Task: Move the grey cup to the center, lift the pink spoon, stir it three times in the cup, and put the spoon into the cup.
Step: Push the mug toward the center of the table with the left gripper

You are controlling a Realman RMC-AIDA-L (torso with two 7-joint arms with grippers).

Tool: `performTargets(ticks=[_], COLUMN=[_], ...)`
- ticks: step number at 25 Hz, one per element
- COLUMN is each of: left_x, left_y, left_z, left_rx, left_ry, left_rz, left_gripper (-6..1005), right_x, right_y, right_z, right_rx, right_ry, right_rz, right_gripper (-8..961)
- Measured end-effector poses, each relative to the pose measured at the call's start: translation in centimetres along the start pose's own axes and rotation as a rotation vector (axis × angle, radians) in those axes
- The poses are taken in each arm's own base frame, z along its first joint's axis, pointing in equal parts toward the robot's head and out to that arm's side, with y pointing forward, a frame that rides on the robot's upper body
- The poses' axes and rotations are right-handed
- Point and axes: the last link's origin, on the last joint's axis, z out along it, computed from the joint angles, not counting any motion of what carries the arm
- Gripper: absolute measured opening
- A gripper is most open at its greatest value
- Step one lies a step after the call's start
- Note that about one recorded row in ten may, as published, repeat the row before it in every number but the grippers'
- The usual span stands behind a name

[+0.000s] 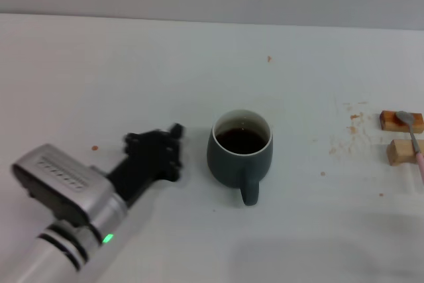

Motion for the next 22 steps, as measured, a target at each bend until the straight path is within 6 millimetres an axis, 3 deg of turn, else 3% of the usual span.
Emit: performTargets(ticks=[5, 8, 22], left_x=[-1.1, -1.4, -1.5], left_y=[-3.9, -5.0, -5.1], left_z=[-2.1, -2.9, -3.0], left_rx=[0.173, 0.225, 0.228], left_ry=[-0.013, -0.013, -0.019], left_rz=[0.025, 0.025, 0.032], left_gripper=[-2, -2, -2], right_x=[0.7, 1.1, 3.0], right_y=[-0.4, -0.3, 1.1], right_z=[-0.3, -0.4, 1.1], right_rx=[0.053, 0.066, 0.026], right_ry=[0.055, 0.086, 0.218], right_rz=[0.011, 0.022, 0.064], right_gripper=[754, 754, 754])
